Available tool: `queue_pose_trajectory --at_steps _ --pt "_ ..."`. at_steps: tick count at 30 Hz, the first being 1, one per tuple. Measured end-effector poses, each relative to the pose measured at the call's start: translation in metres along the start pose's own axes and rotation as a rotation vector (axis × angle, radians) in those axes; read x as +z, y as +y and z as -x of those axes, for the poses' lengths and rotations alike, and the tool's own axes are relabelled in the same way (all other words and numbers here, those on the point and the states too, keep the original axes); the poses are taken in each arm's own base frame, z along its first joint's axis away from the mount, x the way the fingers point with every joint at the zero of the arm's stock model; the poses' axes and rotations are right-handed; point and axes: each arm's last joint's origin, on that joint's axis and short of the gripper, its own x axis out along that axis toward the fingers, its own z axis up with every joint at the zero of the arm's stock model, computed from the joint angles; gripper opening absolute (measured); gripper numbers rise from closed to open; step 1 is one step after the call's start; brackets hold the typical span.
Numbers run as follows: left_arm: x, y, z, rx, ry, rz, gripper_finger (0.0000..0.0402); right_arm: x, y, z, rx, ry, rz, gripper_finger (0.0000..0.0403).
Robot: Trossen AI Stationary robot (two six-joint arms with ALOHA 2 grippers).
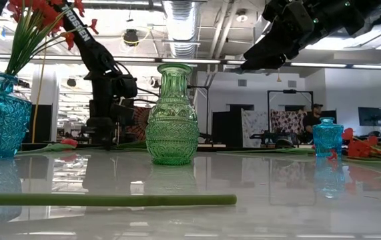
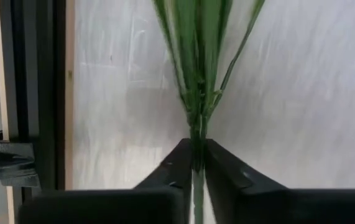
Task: Sort flowers into vase by color
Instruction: Put the top red flowers into the left blue vase
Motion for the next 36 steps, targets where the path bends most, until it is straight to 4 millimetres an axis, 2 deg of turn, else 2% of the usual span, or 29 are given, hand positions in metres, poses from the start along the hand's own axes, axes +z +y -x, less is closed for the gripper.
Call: queue_pose_trajectory --at_steps 5,10,14,21,26,30,33,36 --pt "0.001 0.001 0.003 0.002 -0.009 0.019 0.0007 0.000 0.000 0.000 0.000 0.000 0.000 0.0329" --pt "0.009 0.008 0.032 0.018 -0.127 0.056 0.0003 0.000 0.000 0.000 0.000 0.000 0.000 0.0329" --pt "0.015 0.013 0.074 0.065 -0.291 0.066 0.0002 0.000 0.000 0.000 0.000 0.000 0.000 0.0329" --pt "0.009 0.005 0.168 0.156 -0.639 0.108 0.0001 0.000 0.000 0.000 0.000 -0.001 0.000 0.0329" --pt "-0.011 -0.021 0.233 0.081 -0.973 0.098 0.0000 0.001 0.000 0.000 0.000 -0.013 -0.001 0.0329" --pt "-0.028 -0.046 0.275 -0.030 -1.204 0.030 0.0000 0.002 0.000 0.000 -0.001 -0.024 -0.004 0.0329" --pt "-0.038 -0.064 0.298 -0.129 -1.332 -0.039 0.0000 0.003 0.000 0.000 0.000 -0.034 -0.015 0.0329" --pt "-0.042 -0.080 0.311 -0.245 -1.393 -0.084 0.0000 0.006 0.000 0.000 0.000 -0.060 -0.034 0.0329"
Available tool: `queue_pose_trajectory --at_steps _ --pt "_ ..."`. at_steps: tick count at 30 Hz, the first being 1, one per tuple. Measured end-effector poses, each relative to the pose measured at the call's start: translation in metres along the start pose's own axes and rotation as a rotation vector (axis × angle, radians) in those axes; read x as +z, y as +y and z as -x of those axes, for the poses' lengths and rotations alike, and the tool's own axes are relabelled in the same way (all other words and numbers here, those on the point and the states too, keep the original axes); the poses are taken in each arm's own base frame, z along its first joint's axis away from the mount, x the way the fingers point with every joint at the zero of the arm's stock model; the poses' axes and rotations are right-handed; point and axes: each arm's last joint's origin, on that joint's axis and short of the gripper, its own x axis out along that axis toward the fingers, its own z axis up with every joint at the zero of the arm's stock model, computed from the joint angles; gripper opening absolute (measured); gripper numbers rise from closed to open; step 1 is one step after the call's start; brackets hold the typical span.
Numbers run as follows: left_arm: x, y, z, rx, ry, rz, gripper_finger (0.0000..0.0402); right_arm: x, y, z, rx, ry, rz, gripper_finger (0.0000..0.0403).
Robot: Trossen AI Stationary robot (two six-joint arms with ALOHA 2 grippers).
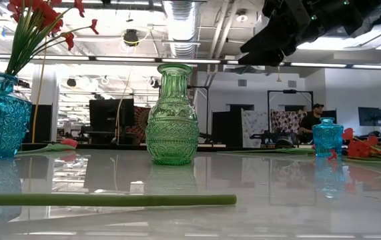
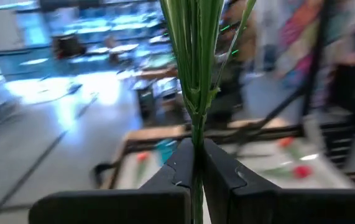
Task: Sort flowers into vase by color
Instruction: Put the top red flowers into the left blue vase
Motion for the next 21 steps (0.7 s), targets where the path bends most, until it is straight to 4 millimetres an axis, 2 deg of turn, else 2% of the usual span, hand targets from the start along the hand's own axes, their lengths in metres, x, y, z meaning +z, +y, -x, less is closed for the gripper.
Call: queue_pose_trajectory --at_steps 7,14,21 --pt "0.004 -0.041 -0.020 -0.307 0.001 0.108 0.0000 0.004 0.000 0.000 0.002 -0.045 -0.037 0.0329" --pt "0.007 -0.092 -0.043 -0.481 0.039 0.104 0.0000 0.004 0.000 -0.001 0.002 -0.044 -0.059 0.0329" --pt "-0.015 -0.138 -0.050 -0.532 0.191 0.074 0.0000 0.001 0.000 -0.006 0.001 -0.030 -0.057 0.0329"
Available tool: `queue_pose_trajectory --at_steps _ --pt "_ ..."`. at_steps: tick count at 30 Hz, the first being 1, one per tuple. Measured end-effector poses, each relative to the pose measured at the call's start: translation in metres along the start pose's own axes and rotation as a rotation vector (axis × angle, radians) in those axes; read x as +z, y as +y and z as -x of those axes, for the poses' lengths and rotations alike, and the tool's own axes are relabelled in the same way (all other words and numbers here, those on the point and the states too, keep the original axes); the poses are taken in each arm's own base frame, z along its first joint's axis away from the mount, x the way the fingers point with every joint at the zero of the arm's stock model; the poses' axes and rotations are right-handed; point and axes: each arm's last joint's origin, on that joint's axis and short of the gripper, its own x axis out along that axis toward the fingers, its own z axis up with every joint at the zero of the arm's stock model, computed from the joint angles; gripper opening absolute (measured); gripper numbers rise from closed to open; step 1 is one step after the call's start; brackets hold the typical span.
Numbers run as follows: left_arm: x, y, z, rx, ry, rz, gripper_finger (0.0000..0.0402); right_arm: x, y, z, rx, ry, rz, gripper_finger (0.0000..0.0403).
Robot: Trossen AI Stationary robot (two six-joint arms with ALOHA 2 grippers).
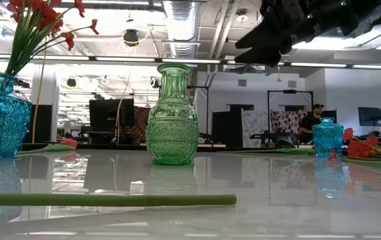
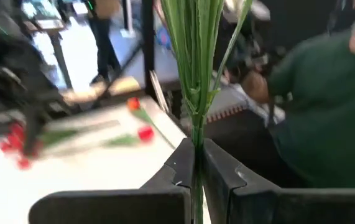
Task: Sort flowers into vase by color
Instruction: Put the top red flowers into the left blue vase
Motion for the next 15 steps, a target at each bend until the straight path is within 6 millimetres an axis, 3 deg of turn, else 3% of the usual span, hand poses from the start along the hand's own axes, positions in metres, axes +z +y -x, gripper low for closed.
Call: queue_pose_trajectory --at_steps 7,15 --pt "-0.029 -0.025 -0.013 -0.130 0.091 -0.008 0.0000 -0.008 -0.002 -0.019 -0.008 0.002 0.005 0.0329" --pt "-0.067 -0.042 0.006 -0.138 0.151 -0.115 0.0000 -0.013 -0.010 -0.031 -0.039 0.018 -0.022 0.0329"
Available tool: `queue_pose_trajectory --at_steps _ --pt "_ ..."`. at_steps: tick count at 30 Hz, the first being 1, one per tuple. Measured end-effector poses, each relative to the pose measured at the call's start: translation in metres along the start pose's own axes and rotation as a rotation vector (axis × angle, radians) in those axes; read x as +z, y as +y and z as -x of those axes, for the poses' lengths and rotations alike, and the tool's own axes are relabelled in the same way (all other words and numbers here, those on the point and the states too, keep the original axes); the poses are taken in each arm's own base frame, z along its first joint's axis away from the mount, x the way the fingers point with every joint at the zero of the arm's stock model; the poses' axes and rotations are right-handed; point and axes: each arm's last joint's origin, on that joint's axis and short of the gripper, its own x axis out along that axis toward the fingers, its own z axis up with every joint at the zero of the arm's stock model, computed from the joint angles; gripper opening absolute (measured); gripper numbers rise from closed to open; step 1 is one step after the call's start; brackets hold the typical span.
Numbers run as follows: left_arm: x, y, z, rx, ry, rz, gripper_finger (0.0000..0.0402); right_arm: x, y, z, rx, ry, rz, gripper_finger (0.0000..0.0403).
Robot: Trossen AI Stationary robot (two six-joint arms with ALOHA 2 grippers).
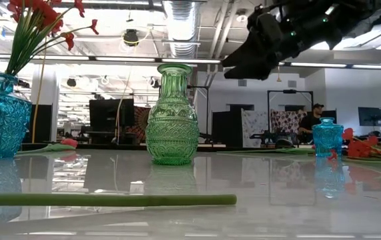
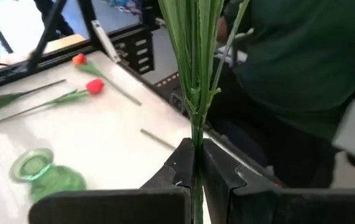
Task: Sort flowers into vase by color
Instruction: Put the top red flowers into the left blue vase
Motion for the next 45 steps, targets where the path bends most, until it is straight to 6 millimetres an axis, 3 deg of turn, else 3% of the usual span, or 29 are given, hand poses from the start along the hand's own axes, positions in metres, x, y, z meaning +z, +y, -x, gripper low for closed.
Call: queue_pose_trajectory --at_steps 8,14,23,33,45 --pt "-0.037 -0.009 0.018 0.096 -0.031 -0.041 0.0000 0.005 0.001 0.000 0.008 -0.052 -0.061 0.0329" --pt "-0.050 -0.013 0.028 0.162 -0.056 -0.093 0.0000 0.006 0.001 0.000 0.009 -0.062 -0.065 0.0329" --pt "-0.031 -0.016 0.033 0.070 -0.286 -0.288 0.0000 0.008 0.001 0.000 0.011 -0.085 -0.067 0.0329" --pt "-0.033 -0.018 0.034 0.024 -0.270 -0.206 0.0000 0.008 0.001 0.000 0.011 -0.087 -0.067 0.0329" --pt "-0.048 -0.016 0.031 0.092 -0.115 -0.121 0.0000 0.008 0.001 0.000 0.011 -0.087 -0.066 0.0329"
